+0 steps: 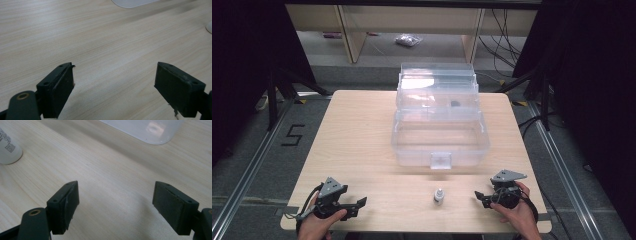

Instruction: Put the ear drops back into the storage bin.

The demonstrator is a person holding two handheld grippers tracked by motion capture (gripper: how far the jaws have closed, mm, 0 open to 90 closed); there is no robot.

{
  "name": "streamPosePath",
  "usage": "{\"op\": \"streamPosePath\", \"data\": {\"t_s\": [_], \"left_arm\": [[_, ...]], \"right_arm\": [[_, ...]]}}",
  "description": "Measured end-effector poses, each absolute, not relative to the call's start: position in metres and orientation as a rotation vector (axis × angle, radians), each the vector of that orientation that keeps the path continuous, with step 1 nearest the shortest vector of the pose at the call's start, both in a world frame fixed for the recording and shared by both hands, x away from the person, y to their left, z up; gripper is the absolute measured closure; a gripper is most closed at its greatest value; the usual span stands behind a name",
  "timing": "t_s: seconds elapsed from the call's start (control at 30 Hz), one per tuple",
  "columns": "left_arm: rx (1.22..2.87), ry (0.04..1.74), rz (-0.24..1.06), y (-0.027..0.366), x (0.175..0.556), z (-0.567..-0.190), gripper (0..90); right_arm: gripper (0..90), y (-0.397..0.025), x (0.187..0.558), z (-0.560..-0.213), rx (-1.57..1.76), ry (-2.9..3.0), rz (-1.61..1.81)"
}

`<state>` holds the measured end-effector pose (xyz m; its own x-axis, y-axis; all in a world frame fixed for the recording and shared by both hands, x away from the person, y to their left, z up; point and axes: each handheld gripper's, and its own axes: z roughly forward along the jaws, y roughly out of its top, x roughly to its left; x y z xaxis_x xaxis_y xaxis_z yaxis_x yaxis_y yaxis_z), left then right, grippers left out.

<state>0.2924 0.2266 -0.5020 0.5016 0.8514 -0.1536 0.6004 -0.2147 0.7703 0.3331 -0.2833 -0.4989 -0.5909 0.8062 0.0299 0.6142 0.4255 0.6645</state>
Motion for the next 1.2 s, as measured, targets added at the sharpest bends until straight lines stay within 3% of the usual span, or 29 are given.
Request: {"op": "streamPosePath", "data": {"t_s": [0.93,1.2], "left_arm": [[1.931,1.214,0.393,0.230,0.290,-0.503,15.1],[1.936,1.208,0.390,0.231,0.289,-0.502,15.1]], "right_arm": [[22.5,-0.263,0.329,-0.475,1.217,2.499,0.832],[22.6,-0.248,0.326,-0.463,1.051,2.593,0.769]]}}
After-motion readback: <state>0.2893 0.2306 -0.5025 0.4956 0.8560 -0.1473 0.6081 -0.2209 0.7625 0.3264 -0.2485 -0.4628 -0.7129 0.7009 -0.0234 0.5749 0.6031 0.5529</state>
